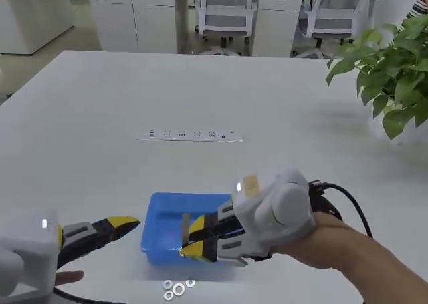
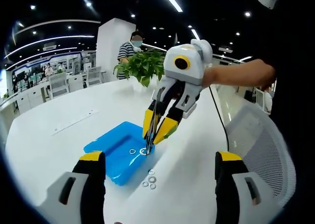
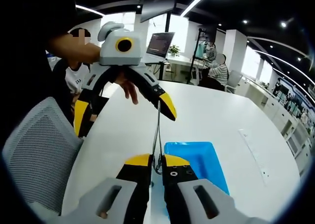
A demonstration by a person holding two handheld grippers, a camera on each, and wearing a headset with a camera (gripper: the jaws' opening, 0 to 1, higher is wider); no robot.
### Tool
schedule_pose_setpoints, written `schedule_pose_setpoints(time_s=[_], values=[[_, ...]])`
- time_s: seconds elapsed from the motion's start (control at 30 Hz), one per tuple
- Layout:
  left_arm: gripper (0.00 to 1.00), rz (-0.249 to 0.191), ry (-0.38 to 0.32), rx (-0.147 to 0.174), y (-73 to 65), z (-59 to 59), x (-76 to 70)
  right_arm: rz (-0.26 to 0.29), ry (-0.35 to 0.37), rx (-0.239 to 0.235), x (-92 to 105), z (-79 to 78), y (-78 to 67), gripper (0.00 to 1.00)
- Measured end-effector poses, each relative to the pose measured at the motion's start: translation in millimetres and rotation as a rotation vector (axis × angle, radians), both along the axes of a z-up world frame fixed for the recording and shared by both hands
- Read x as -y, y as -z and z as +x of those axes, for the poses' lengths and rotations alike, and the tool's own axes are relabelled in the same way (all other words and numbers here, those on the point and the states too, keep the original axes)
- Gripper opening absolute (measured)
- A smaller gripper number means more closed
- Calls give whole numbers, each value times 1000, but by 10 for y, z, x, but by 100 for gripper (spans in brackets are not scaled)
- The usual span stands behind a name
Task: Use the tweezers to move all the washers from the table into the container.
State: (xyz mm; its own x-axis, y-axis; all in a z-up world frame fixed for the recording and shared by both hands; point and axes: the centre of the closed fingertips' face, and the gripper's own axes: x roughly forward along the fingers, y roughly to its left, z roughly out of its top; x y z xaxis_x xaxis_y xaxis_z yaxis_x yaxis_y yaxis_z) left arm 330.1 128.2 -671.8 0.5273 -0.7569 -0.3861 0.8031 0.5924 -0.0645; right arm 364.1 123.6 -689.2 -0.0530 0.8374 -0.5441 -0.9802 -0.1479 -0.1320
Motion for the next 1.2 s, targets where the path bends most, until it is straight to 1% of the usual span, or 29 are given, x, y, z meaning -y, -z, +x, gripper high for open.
schedule_pose_setpoints(time_s=[0.1, 0.2, 0.37, 0.57, 0.73, 0.77, 0.87, 1.03, 1.2], values=[[99, -3, -7, 4, -10, 1, -13, 0, 4, 3, 4, 55, 0, 9], [99, -2, -20, -7, 6, 7, -35, -3, 8, 11, 7, 123, 11, 9], [99, 1, -23, -7, 12, 4, -32, -2, 26, 12, 20, 221, 36, 9], [99, 3, -27, -4, 30, 47, -74, -5, 47, 18, 33, 341, 113, 9], [99, 5, -26, 0, 29, 102, -81, -6, 61, 19, 28, 426, 167, 9], [99, 5, -25, 0, 29, 112, -81, -9, 62, 27, 28, 449, 187, 9], [99, 7, -22, 2, 16, 138, -40, -14, 63, 25, 24, 478, 230, 9], [99, 8, -16, -2, 23, 174, -14, -20, 67, 22, 11, 521, 299, 9], [98, 13, -11, -2, 37, 218, -23, -34, 65, 19, 2, 551, 385, 9]])
